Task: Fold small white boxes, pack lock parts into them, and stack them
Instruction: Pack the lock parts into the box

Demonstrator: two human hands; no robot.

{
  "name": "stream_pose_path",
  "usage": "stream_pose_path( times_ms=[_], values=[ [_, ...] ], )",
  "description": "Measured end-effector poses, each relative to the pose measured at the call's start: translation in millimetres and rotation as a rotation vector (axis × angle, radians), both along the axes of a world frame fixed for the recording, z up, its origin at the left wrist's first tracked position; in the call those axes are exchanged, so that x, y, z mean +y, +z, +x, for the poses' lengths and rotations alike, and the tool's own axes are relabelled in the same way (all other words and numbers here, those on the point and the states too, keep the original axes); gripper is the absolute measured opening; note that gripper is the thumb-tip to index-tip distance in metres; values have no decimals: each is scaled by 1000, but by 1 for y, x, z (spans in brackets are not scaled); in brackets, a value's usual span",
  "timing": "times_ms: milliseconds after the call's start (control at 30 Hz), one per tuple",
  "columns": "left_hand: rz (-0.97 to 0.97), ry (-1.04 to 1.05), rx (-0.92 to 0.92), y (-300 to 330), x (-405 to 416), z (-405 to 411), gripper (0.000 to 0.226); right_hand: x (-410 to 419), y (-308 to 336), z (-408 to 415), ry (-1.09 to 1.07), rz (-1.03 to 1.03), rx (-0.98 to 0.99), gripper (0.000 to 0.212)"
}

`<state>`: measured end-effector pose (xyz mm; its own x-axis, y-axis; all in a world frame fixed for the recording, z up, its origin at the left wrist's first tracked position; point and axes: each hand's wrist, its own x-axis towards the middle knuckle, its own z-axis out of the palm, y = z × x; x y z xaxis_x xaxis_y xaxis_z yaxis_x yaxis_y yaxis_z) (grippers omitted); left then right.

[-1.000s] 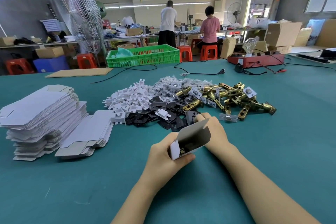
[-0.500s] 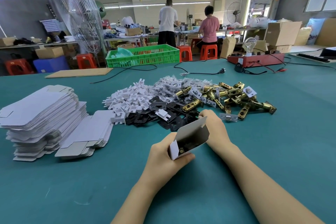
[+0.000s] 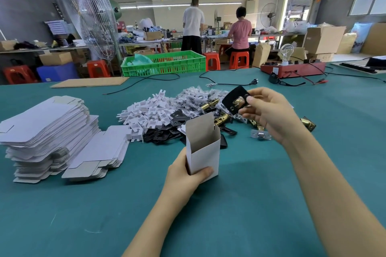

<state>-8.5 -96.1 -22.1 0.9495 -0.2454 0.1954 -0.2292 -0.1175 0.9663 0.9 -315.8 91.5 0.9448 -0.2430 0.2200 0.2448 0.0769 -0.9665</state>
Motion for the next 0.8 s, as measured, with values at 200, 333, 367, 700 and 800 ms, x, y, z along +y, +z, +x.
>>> stream_pose_path(
  times_ms=[200,333,367,700,800],
  values=[
    [-7,-28,12,0,0,-1,48,8,36,-32,150,-310,-131,13],
    [-13,-46,20,1,0,-3,46,22,44,-39,133,-610,-147,11],
    [-12,-48,24,2,0,-3,46,26,44,-39,134,-619,-125,11],
    [-23,-45,51,3,0,-3,50,26,38,-30,21,-322,120,22],
    [-8,-40,46,4,0,-3,48,22,36,-28,78,-14,182,34]
  ],
)
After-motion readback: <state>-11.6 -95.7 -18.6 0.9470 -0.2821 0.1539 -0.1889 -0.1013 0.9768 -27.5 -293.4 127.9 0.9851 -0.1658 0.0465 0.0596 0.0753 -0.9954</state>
